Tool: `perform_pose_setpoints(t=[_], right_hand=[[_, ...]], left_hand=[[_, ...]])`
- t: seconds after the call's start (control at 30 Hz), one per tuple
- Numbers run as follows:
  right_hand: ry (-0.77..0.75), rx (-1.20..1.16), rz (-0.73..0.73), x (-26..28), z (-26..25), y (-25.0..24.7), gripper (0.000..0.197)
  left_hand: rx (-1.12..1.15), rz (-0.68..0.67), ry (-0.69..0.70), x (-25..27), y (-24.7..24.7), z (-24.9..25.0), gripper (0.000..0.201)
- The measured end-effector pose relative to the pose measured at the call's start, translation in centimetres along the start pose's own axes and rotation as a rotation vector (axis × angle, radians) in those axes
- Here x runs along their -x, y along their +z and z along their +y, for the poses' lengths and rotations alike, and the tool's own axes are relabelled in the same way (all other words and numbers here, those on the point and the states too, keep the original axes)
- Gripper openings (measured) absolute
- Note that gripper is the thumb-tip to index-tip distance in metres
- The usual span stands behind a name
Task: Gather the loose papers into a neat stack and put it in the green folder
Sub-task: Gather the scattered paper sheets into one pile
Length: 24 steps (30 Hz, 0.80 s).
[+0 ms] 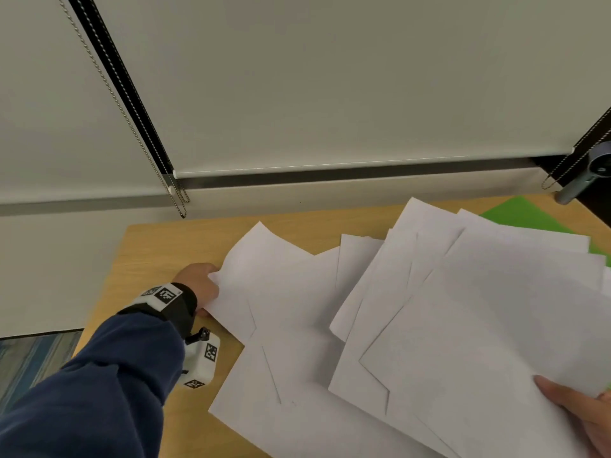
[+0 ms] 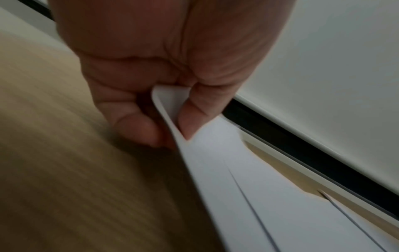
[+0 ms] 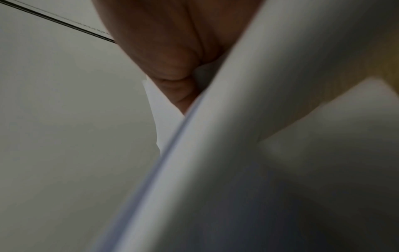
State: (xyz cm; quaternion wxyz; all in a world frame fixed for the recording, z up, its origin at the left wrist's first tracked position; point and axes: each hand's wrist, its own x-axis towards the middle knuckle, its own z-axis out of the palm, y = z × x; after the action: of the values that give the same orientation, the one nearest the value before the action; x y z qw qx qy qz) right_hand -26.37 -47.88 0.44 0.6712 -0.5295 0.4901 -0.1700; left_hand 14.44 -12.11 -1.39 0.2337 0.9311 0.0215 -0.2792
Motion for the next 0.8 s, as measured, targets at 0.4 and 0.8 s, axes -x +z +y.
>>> perform_pose_setpoints(t=[0.4,0.8], right_hand=[[0.075,-0.015,0.013,-2.7,4.5,-1.3,0.039],[0.055,-0.063,-0.002,-3.3,5.3,-1.9,0.037]], left_hand=[[0.368,-0.232,-0.058,3.0,0.5,1.7,0.027],[0.380,0.074,0.103,5.1,1.3,-0.7,0.021]])
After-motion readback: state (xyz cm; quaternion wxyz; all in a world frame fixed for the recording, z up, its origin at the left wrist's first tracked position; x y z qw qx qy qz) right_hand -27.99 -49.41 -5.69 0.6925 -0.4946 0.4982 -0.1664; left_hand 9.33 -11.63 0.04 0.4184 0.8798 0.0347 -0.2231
